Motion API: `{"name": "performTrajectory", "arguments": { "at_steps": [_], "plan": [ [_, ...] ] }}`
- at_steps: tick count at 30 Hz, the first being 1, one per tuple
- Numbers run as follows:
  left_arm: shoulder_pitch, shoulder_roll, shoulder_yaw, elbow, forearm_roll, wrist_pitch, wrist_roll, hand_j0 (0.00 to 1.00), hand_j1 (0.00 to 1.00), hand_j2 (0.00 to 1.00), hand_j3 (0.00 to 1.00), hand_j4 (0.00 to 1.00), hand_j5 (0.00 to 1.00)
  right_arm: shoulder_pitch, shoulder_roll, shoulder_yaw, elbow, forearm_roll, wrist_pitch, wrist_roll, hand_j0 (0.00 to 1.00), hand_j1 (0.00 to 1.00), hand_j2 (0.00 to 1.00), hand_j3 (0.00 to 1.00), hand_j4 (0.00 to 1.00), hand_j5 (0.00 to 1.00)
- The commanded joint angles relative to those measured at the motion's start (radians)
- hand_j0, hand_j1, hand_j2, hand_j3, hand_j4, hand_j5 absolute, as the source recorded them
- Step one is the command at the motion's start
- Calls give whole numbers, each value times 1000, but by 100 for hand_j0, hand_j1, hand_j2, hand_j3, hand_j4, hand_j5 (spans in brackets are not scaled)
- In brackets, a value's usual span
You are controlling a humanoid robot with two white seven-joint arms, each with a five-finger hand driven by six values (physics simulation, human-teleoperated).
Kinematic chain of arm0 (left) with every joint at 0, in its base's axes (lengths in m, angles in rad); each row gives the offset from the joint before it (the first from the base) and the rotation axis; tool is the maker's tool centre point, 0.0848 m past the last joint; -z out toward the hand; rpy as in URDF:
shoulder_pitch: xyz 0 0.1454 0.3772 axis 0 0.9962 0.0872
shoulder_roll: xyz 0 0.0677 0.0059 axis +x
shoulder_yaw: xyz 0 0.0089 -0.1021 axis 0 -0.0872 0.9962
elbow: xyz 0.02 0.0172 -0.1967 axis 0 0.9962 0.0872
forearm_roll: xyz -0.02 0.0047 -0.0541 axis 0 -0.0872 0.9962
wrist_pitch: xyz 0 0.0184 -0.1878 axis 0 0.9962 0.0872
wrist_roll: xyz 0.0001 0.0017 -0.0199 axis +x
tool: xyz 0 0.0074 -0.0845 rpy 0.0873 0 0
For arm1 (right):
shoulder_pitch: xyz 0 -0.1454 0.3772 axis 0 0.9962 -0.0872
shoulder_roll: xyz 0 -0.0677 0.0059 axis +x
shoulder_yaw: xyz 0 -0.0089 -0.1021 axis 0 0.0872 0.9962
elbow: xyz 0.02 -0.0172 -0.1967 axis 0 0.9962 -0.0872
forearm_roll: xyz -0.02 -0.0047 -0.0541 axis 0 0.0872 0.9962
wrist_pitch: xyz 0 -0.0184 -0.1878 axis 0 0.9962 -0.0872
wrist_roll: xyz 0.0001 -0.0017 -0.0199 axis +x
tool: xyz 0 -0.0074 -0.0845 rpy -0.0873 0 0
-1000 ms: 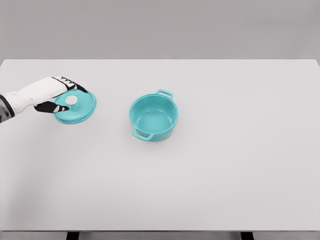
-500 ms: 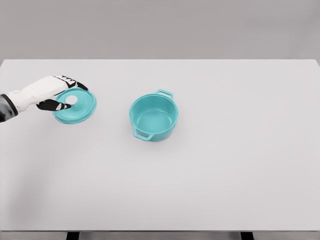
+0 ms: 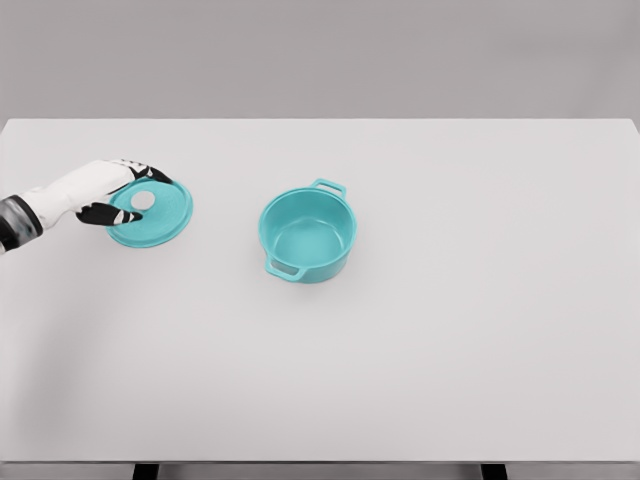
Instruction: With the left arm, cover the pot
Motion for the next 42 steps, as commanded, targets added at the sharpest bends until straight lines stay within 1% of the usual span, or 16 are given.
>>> {"name": "performTrajectory", "arguments": {
  "at_steps": [1, 5, 15, 33, 36, 42],
  "plan": [
    [0, -3, 1, 8, 7, 1, 0, 75, 75, 75, 75, 75, 75, 0, 0, 0, 0, 0, 0, 0, 100, 100, 100, 100, 100, 100],
    [0, -15, 0, 8, 5, 1, 0, 73, 73, 73, 73, 73, 73, 0, 0, 0, 1, 0, 0, 0, 100, 100, 100, 100, 100, 100],
    [0, -15, -2, 25, 4, 1, 1, 71, 71, 71, 71, 71, 71, 0, 0, 0, 0, 0, 0, 0, 100, 100, 100, 100, 100, 100],
    [2, -20, -5, 25, -1, 1, 1, 67, 67, 67, 67, 67, 67, 0, 0, 0, 0, 0, 0, 0, 100, 100, 100, 100, 100, 100],
    [2, -20, -17, 26, -2, 1, 1, 65, 65, 65, 65, 65, 65, 0, 0, 0, 1, 0, 0, 0, 100, 100, 100, 100, 100, 100],
    [2, -20, -20, 26, -2, 1, 1, 64, 64, 64, 64, 64, 64, 0, 0, 0, 0, 0, 0, 0, 100, 100, 100, 100, 100, 100]
  ]
}}
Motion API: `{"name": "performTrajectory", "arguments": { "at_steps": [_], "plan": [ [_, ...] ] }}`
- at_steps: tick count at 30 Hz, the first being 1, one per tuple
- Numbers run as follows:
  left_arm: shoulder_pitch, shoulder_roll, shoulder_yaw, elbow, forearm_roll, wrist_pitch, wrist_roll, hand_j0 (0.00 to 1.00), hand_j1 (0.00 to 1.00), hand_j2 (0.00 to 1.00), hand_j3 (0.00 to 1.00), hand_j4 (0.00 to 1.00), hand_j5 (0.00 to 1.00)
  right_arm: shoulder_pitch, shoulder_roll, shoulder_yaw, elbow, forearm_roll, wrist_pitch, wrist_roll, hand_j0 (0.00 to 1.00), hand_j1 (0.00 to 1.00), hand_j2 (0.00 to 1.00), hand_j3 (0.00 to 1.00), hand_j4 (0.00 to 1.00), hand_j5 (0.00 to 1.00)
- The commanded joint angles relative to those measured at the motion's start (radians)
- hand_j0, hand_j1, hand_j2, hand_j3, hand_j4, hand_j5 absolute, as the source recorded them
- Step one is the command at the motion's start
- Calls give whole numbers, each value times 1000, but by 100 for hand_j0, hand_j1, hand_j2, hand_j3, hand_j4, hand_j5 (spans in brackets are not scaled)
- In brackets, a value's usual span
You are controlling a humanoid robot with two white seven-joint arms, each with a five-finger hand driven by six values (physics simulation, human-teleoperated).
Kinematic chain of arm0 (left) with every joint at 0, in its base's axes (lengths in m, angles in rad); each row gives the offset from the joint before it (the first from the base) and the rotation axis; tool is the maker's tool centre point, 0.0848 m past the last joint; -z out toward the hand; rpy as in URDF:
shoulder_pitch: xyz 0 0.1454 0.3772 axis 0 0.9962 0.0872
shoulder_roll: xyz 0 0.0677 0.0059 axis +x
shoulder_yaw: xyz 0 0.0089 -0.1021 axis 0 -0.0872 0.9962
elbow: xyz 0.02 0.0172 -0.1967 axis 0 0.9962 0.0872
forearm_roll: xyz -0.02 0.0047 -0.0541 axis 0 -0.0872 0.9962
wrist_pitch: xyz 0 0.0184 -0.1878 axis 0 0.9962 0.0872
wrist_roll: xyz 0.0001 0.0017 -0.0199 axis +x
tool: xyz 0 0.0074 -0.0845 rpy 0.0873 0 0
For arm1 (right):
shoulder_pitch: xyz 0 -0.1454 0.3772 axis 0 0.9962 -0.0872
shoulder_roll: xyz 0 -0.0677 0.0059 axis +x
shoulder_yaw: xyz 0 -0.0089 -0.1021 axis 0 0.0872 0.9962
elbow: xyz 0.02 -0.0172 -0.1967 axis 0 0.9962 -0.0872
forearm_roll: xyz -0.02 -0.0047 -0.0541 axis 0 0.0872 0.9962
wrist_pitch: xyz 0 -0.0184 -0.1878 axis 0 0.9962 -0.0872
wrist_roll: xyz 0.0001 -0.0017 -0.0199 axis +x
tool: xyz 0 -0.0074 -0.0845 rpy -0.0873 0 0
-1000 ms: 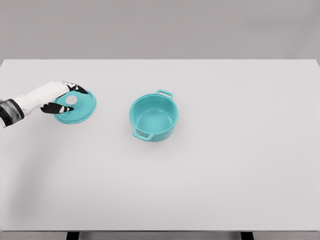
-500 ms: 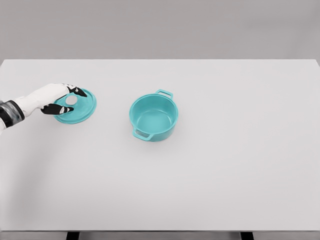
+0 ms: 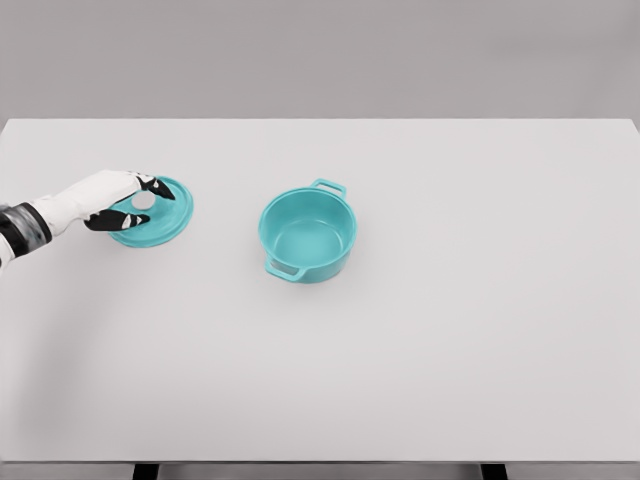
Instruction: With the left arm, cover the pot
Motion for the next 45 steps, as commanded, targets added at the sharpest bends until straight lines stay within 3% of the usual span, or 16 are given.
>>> {"name": "performTrajectory", "arguments": {
  "at_steps": [1, 37, 45],
  "plan": [
    [0, 1, -1, 0, 6, 1, 0, 64, 64, 64, 64, 64, 64, 0, 0, 0, 0, 0, 0, 0, 100, 100, 100, 100, 100, 100],
    [-3, 10, 3, -13, 9, 1, 0, 52, 52, 52, 52, 52, 52, 0, 0, 0, 0, 0, 0, 0, 100, 100, 100, 100, 100, 100],
    [-3, 36, 1, -94, 13, 1, 0, 52, 52, 52, 52, 52, 52, 0, 0, 0, 0, 0, 0, 0, 100, 100, 100, 100, 100, 100]
  ]
}}
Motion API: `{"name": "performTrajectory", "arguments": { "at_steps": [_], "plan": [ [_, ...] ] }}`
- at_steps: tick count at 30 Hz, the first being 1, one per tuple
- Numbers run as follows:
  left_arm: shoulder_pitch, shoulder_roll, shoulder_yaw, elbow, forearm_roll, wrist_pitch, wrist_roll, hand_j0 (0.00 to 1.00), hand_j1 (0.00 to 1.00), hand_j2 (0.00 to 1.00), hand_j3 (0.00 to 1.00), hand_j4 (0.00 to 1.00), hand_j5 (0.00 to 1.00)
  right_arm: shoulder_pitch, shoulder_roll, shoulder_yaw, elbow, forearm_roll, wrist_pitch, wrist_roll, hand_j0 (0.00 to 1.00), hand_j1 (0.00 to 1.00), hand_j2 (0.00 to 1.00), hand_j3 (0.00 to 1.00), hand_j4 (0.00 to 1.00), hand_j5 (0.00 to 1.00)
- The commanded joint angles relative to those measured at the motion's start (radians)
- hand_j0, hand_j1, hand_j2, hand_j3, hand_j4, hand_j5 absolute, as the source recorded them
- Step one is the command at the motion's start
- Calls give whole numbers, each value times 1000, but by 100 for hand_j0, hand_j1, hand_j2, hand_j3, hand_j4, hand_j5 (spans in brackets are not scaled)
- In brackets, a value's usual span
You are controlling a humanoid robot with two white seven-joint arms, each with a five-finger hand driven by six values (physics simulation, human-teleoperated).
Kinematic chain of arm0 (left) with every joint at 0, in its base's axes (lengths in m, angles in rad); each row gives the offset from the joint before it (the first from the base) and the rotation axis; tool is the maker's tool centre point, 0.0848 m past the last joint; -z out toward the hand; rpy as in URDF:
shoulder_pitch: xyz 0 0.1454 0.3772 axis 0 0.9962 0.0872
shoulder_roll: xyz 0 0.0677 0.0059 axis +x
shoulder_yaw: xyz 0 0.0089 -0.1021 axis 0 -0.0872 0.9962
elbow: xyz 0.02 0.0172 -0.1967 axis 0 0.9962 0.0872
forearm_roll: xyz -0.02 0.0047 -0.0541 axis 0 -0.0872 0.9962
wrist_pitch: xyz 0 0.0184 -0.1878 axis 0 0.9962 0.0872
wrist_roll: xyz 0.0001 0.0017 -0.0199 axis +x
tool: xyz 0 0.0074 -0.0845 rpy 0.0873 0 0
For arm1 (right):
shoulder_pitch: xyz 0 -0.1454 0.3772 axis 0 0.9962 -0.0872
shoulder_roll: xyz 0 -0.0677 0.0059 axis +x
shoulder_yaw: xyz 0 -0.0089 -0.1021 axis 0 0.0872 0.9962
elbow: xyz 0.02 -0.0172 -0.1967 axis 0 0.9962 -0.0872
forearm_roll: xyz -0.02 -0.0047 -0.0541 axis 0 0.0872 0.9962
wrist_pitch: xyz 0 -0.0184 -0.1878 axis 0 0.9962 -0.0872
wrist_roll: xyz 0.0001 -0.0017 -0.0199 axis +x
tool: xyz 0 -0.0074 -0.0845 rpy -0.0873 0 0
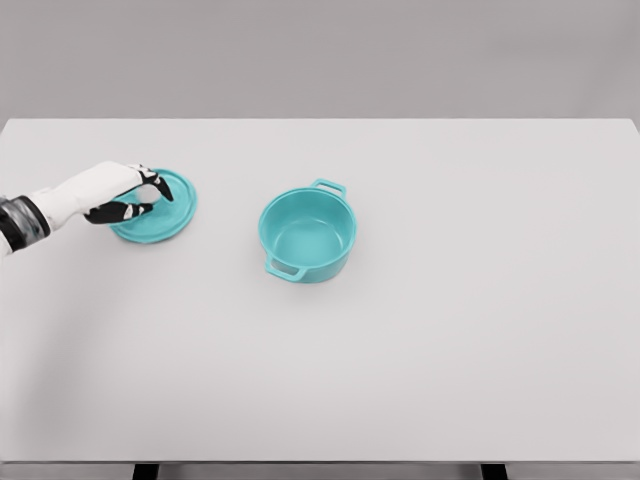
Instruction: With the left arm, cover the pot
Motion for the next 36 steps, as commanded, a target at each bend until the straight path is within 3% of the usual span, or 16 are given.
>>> {"name": "performTrajectory", "arguments": {
  "at_steps": [1, 16, 36],
  "plan": [
    [0, 10, 1, -25, 10, 1, 1, 52, 52, 52, 52, 52, 52, 0, 0, 0, 0, 0, 0, 0, 100, 100, 100, 100, 100, 100],
    [2, 55, 0, -192, 13, 1, 2, 51, 51, 51, 51, 51, 51, 0, 0, 0, 1, 0, 0, 0, 100, 100, 100, 100, 100, 100],
    [-3, 23, -28, -289, 13, 1, 4, 51, 51, 51, 51, 51, 51, 0, 0, 0, 0, 0, 0, 0, 100, 100, 100, 100, 100, 100]
  ]
}}
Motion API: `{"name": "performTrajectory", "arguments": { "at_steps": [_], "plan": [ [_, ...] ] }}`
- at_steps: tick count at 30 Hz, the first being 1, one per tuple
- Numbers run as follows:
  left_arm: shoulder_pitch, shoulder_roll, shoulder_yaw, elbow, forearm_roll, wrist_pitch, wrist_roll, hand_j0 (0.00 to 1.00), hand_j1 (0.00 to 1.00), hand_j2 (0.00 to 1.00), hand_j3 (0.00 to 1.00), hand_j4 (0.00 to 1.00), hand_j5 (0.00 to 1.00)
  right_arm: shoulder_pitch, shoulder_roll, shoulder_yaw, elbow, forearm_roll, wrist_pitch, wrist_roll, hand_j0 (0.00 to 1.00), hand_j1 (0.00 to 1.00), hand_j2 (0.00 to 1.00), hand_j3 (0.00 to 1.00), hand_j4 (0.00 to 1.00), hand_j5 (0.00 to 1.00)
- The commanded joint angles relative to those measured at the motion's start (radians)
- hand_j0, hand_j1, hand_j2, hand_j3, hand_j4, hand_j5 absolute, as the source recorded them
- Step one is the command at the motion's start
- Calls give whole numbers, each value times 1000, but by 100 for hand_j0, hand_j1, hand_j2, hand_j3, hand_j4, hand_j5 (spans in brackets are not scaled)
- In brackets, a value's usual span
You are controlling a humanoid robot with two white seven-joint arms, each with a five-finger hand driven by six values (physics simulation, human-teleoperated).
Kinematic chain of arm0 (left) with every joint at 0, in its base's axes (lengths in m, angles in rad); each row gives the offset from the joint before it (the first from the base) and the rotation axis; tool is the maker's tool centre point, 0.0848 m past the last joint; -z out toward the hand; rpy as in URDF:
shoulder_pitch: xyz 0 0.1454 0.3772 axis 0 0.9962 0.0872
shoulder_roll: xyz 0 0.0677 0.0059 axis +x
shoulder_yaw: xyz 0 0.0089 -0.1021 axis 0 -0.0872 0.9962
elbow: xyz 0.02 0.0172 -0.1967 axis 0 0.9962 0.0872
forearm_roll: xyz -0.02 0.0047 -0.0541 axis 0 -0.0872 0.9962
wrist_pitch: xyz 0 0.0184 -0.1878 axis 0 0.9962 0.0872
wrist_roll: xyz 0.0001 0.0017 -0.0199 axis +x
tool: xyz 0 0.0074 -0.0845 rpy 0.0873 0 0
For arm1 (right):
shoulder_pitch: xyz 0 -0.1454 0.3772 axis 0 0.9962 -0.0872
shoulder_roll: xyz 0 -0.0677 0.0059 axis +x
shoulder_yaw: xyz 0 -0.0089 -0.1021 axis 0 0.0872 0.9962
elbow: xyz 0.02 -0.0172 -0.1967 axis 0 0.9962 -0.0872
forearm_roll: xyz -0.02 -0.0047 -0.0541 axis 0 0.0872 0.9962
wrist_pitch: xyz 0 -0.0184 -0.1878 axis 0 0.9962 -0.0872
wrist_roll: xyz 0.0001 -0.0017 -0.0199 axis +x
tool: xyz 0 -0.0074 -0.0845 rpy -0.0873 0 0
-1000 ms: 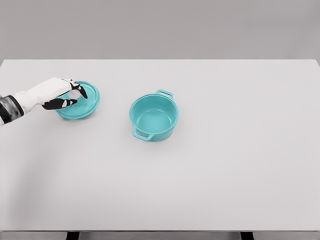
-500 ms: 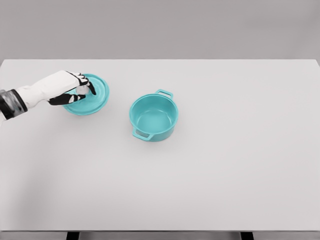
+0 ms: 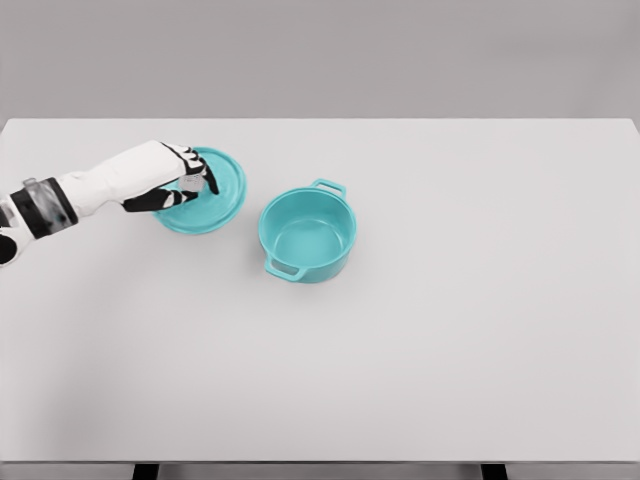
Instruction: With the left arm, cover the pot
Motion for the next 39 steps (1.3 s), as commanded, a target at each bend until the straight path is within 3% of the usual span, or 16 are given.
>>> {"name": "performTrajectory", "arguments": {
  "at_steps": [1, 14, 22, 39],
  "plan": [
    [0, -9, -2, -6, 7, 1, 2, 51, 51, 51, 51, 51, 51, 0, 0, 0, 0, 0, 0, 0, 100, 100, 100, 100, 100, 100],
    [-17, -60, -31, -65, 5, 1, 2, 50, 50, 50, 50, 50, 50, 0, 0, 0, 0, 0, 0, 0, 100, 100, 100, 100, 100, 100],
    [-20, -111, -40, -65, -1, 1, 2, 50, 50, 50, 50, 50, 50, 0, 0, 0, 0, 0, 0, 0, 100, 100, 100, 100, 100, 100],
    [-54, -204, -134, -51, -4, 1, 2, 51, 51, 51, 51, 51, 51, 0, 0, 0, 0, 0, 0, 0, 100, 100, 100, 100, 100, 100]
  ]
}}
